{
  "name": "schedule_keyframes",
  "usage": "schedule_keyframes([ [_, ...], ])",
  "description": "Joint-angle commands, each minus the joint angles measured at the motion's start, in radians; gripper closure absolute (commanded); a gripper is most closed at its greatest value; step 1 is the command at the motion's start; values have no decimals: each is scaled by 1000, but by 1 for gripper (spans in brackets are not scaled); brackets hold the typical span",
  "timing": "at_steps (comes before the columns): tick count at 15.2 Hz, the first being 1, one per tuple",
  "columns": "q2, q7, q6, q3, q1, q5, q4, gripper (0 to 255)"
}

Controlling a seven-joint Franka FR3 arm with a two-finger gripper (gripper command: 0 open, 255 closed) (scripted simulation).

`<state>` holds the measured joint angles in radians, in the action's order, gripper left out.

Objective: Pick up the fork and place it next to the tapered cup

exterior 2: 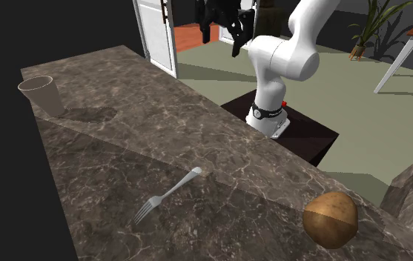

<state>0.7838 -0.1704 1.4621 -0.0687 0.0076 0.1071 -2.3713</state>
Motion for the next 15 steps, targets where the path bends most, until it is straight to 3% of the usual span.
schedule_keyframes([
  [1,0,0,0,0,0,0,0,0],
  [8,-202,81,206,-34,4,-54,-14,0],
  [15,-445,150,390,-65,9,-90,38,0],
])
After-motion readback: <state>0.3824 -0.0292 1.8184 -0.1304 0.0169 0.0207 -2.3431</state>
